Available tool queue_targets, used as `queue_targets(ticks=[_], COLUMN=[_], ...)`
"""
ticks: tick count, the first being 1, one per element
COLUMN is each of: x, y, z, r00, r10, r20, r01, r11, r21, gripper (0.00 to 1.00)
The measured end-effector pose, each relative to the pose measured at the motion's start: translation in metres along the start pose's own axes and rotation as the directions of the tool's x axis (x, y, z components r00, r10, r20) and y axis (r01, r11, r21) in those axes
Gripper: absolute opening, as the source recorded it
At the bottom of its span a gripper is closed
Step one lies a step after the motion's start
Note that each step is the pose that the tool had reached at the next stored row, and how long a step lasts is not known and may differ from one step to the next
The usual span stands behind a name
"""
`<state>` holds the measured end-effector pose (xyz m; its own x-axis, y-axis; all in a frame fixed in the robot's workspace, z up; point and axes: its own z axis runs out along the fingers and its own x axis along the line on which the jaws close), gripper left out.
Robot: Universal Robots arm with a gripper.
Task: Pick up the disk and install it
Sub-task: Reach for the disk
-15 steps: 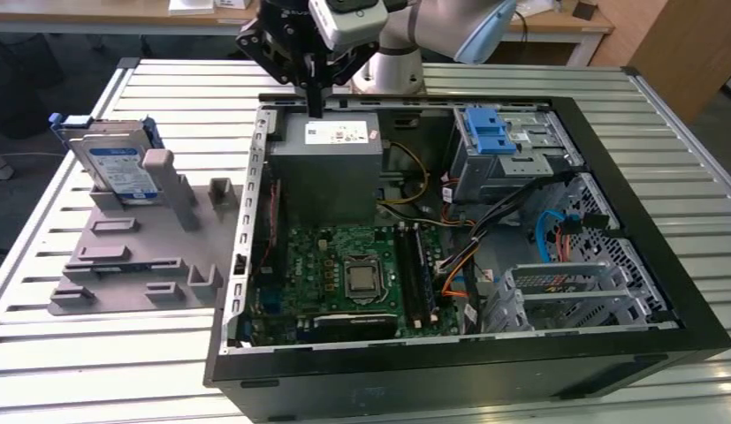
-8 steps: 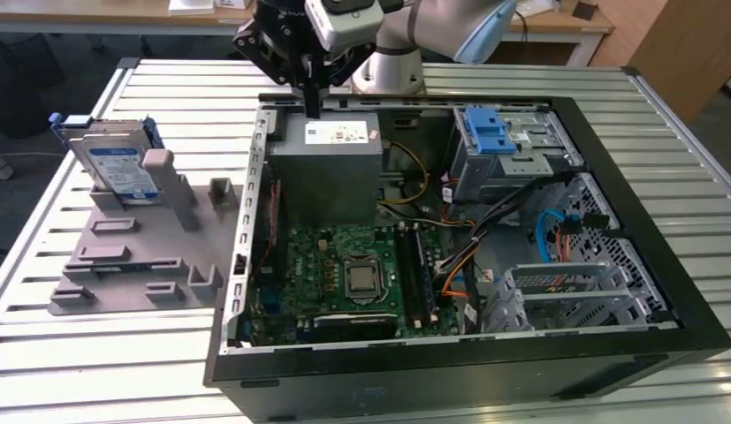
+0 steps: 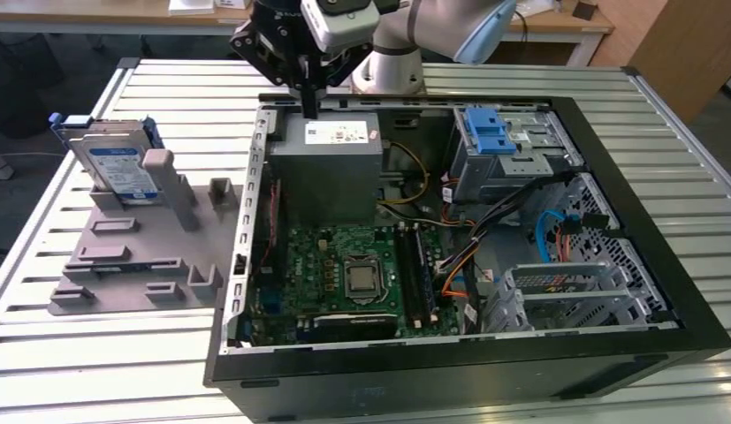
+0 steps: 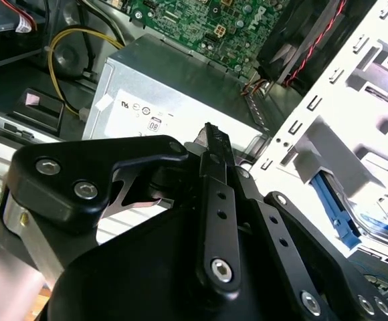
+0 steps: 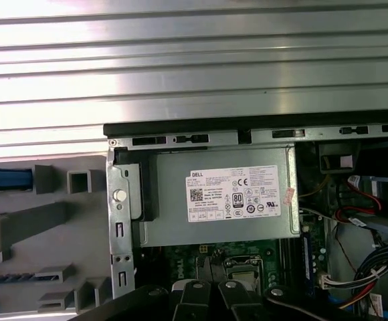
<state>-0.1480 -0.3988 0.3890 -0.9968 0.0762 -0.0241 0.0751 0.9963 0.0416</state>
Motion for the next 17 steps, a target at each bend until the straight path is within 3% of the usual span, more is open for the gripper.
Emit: queue_targets(ticks=[17], x=[0.0059], y=[-0.0005], z=[0.0025], r00=[1.0000], r10=[0.000], r20=[-0.0020], r01=[0.000], r11=[1.0000], r21=[0.0001], gripper=[0.11])
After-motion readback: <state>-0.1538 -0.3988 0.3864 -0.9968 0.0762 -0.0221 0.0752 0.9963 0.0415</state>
